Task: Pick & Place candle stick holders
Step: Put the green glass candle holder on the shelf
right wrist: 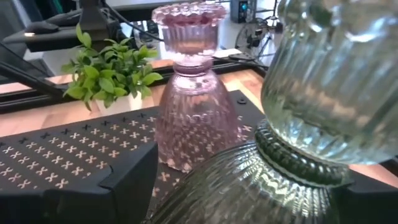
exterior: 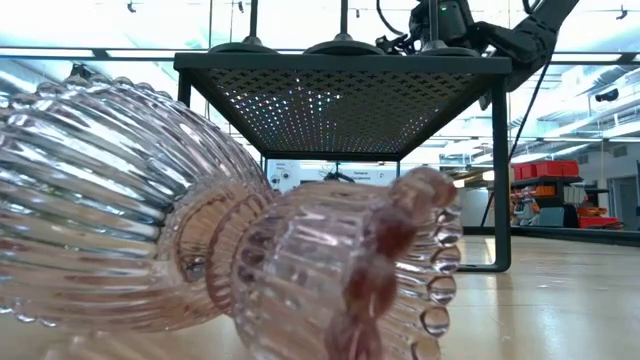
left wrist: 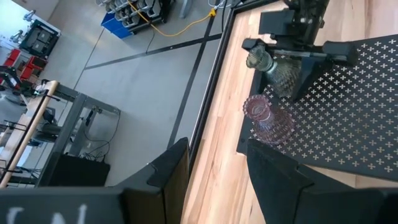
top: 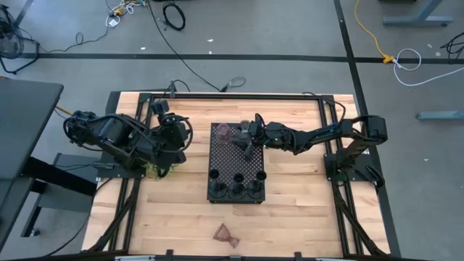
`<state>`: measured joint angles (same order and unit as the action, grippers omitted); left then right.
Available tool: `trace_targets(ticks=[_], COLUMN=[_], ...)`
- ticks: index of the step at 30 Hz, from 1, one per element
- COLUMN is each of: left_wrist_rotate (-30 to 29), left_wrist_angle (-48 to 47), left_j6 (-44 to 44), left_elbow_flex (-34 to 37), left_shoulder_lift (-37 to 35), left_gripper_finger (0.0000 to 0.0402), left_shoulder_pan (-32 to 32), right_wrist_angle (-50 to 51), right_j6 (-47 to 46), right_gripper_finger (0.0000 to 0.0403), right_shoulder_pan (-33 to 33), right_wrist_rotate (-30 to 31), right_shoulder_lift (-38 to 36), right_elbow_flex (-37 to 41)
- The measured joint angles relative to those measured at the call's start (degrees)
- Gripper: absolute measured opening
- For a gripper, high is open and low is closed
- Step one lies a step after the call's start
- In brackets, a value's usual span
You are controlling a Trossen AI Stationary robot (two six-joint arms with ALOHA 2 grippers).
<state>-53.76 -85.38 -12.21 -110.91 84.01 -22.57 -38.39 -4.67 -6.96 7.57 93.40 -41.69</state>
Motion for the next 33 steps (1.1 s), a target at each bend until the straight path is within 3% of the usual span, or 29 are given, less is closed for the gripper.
trace_targets(ticks=[10,14,17,28,33], left_wrist_rotate=[0.03,0.03,0.05,0.07,0.07], left_wrist_angle=[0.02,-0.04,-0.09,-0.12,-0.12], left_j6=[-0.02,-0.02,-0.02,-0.05,-0.07], left_elbow_flex=[0.00,0.00,0.00,0.00,0.00], left_shoulder_lift=[0.00,0.00,0.00,0.00,0.00], left_gripper_finger=[0.0165,0.0165,0.0165,0.0165,0.0165], left_shoulder_pan=[0.00,0.00,0.00,0.00,0.00], right_wrist_angle=[5.16,6.39,5.55,5.20,4.63], right_j6=[2.46,2.10,1.98,2.38,2.38], right_gripper_finger=[0.0296,0.0339,0.0347,0.0270,0.0263], right_shoulder_pan=[0.11,0.09,0.09,0.09,0.09], right_wrist_rotate=[-2.64,-2.49,-1.80,-0.95,-0.78], right_shoulder_lift=[4.68,4.66,4.53,4.55,4.55], right_elbow_flex=[-6.84,-6.71,-6.73,-6.72,-6.73])
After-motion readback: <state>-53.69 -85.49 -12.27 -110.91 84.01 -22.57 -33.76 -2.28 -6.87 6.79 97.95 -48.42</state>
